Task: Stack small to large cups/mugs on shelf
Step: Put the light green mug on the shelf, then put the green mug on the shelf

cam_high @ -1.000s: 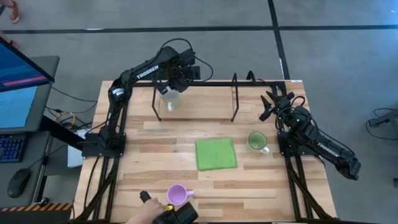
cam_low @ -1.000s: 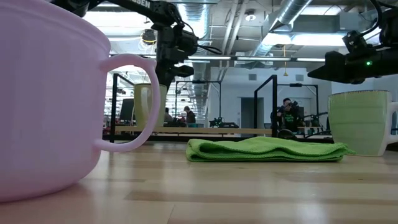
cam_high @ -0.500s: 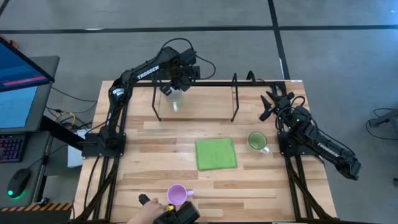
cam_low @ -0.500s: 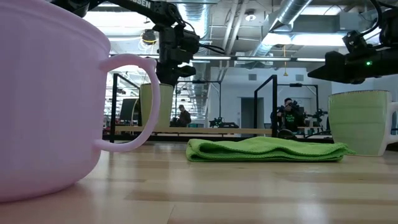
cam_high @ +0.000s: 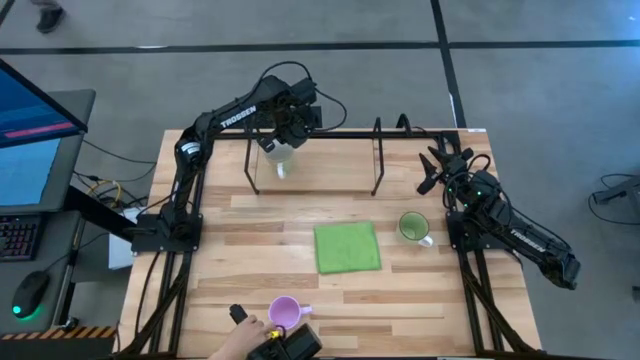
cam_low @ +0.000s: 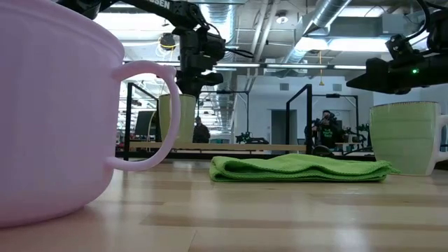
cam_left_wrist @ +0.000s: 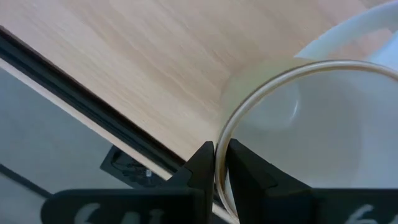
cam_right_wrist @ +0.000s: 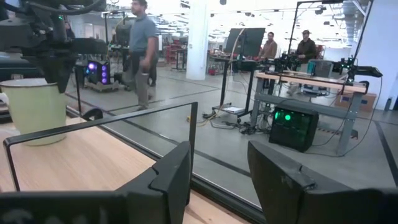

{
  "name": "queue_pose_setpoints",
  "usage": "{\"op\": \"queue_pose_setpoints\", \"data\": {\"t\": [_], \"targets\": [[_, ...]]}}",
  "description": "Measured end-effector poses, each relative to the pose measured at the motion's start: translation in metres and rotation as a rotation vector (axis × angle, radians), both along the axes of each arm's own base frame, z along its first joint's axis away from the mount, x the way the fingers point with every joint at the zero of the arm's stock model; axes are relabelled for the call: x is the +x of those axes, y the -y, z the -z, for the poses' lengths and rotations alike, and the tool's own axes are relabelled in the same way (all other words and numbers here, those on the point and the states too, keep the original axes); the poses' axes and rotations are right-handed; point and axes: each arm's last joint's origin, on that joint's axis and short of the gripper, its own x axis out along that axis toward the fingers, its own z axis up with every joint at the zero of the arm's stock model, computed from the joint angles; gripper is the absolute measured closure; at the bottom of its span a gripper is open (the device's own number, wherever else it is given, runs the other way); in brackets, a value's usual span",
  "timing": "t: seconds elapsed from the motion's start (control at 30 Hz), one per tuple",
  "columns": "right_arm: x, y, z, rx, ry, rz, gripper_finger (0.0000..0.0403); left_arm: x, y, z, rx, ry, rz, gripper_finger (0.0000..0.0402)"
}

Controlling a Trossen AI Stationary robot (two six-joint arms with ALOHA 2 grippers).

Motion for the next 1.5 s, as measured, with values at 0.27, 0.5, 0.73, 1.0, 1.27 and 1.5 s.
{"op": "queue_pose_setpoints", "data": {"t": [0.27, 0.5, 0.73, 1.0, 1.27, 1.5], "targets": [[0.0, 0.0, 0.0, 0.0, 0.0, 0.0, 0.0219, 0.0029, -0.0032, -0.0006, 0.033, 0.031, -0.04, 0.0372], [0.0, 0.0, 0.0001, 0.001, 0.0, 0.0, 0.0219, 0.006, -0.0028, -0.001, 0.04, 0.056, -0.104, 0.0372], [0.0, 0.0, 0.0, 0.0, 0.001, 0.0, 0.0219, 0.0073, -0.0012, -0.0011, 0.036, 0.06, -0.102, 0.0368], [0.0, 0.0, 0.0, 0.0, 0.001, 0.0, 0.0219, 0.0078, -0.001, -0.0012, 0.018, 0.075, -0.174, 0.0345], [0.0, 0.0, 0.0, 0.001, 0.001, 0.0, 0.0219, 0.0089, 0.0003, -0.0012, -0.042, 0.112, -0.24, 0.0292], [0.0, 0.0, 0.0001, 0.006, 0.007, -0.001, 0.0219, 0.0073, -0.0005, -0.001, -0.003, 0.081, -0.238, 0.0235]]}}
